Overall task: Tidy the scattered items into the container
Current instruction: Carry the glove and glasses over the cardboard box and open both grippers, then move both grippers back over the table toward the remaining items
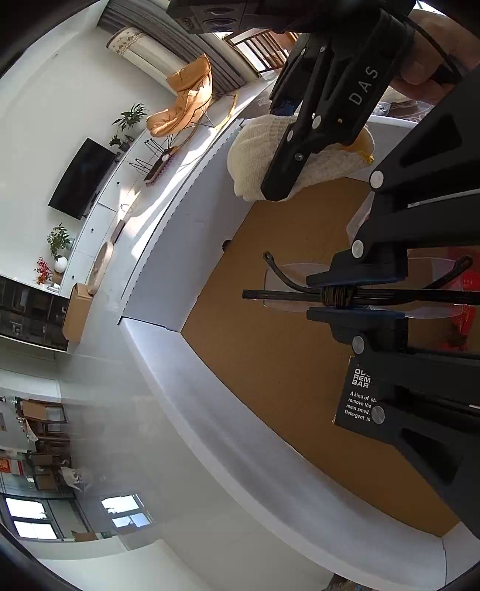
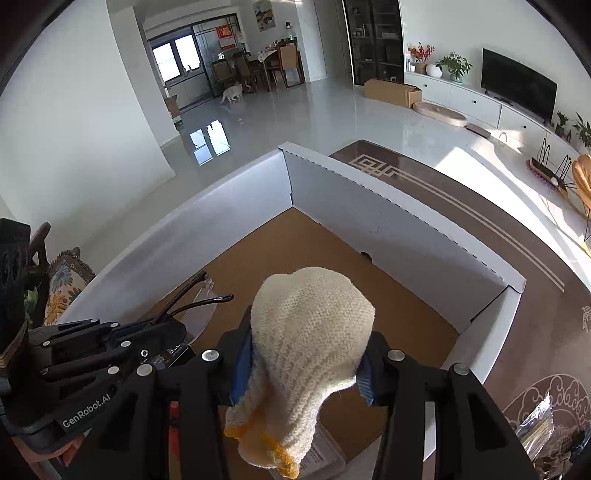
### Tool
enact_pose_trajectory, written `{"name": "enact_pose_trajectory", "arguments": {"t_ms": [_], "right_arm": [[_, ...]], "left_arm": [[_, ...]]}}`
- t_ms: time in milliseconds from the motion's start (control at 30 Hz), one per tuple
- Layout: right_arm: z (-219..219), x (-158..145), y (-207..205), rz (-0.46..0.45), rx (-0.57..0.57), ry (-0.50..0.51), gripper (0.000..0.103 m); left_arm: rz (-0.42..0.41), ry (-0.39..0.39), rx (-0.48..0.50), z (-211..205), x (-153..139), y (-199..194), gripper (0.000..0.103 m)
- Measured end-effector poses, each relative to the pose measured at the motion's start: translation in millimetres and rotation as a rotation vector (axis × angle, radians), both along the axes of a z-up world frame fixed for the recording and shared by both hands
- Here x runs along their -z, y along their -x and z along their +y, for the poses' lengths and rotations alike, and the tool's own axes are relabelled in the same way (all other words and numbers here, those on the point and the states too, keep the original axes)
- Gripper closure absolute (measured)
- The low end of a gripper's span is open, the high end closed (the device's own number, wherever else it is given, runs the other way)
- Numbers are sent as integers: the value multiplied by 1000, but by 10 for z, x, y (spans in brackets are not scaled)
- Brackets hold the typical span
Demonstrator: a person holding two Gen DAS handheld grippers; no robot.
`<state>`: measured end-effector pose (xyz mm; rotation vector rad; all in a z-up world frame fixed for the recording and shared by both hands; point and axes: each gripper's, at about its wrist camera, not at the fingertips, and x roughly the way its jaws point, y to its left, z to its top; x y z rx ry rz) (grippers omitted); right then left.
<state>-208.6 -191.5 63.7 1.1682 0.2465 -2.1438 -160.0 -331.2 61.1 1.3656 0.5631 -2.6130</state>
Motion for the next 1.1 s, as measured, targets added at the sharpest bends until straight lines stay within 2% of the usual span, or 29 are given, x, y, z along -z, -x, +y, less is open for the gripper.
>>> {"name": "enact_pose_trajectory", "arguments": {"t_ms": [33, 67, 100, 133, 167, 300, 467, 533, 600, 700, 767, 833, 933, 1000, 1100], "right_arm": [[-1, 48, 51, -16, 17, -4, 46], [9, 82, 90, -29, 29, 4, 37], [24, 97, 112, -32, 37, 11, 33], [47, 93, 123, -22, 40, 14, 32], [57, 90, 127, -11, 41, 15, 32], [165, 42, 85, 19, 56, 34, 30], [545, -212, -316, 170, 74, 72, 29], [841, -309, -576, 237, 79, 101, 29], [1240, -358, -849, 265, 94, 135, 29], [1915, -260, -1262, 280, 147, 100, 29], [2403, -91, -1526, 286, 190, 51, 29], [2943, 71, -1834, 292, 250, -8, 29], [3688, 316, -2169, 264, 355, -73, 29], [4131, 448, -2334, 235, 432, -93, 29], [4640, 592, -2468, 189, 531, -88, 29]], "left_arm": [[-6, -9, -9, -15, 34, 26, 90], [-18, -15, -22, -41, 76, 49, 81], [-36, -16, -39, -71, 120, 69, 71], [-51, -15, -56, -96, 158, 81, 46], [-58, -10, -72, -122, 191, 81, 35], [-43, -9, -100, -179, 212, 10, 35], [67, 23, -92, 10, -132, -232, 35], [127, 27, -51, 208, -331, -359, 35], [190, 27, 14, 501, -527, -534, 35], [277, -1, 147, 1074, -738, -837, 31], [307, -46, 244, 1487, -770, -1023, 14], [306, -76, 336, 1922, -706, -1192, 8], [255, -90, 472, 2592, -400, -1333, 7], [218, -69, 526, 3022, -100, -1385, 7], [192, -12, 558, 3489, 350, -1405, 7]]}}
